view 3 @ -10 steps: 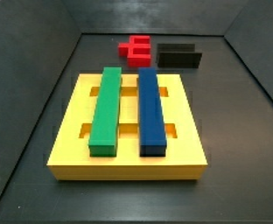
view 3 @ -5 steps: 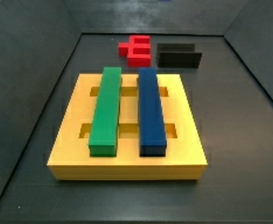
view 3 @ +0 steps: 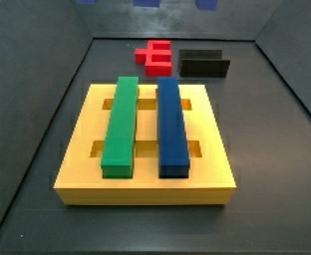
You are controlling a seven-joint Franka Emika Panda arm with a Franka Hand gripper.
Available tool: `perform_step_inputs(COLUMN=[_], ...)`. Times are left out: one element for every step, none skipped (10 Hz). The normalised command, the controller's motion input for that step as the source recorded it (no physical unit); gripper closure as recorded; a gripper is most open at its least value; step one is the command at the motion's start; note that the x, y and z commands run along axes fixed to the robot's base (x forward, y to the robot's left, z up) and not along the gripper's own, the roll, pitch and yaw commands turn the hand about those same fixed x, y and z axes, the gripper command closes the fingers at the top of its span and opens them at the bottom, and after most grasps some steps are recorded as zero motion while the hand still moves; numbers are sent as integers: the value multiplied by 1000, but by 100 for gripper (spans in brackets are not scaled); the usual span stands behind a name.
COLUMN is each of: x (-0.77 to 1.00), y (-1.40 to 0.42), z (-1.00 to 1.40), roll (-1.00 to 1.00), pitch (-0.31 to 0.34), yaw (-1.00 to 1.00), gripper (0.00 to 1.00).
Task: Pick up the purple object. Move up. Move to above the board. Insert the purple object.
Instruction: Insert the purple object.
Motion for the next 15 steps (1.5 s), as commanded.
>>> perform_step_inputs(x=[3,0,0,0,0,0,0,0,0,0,0,0,0,0,0], y=[-623,-623,-663,-609,-400,-297,-334,-297,-203,-137,-163,-120,-123,-94,0], z=[-651,-726,-706,-637,-611,-686,-623,-537,-454,-286,-291,-317,-280,-243,-243], roll=[176,241,286,337,360,224,251,221,173,164,124,31,41,47,0], pitch=[-96,-120,-107,-73,-41,-83,-107,-106,-97,-69,-121,-140,-119,-93,-74], yaw=[9,11,46,91,120,163,131,111,54,0,0,0,0,0,0], gripper=[100,100,100,100,100,100,100,100,100,100,100,100,100,100,100])
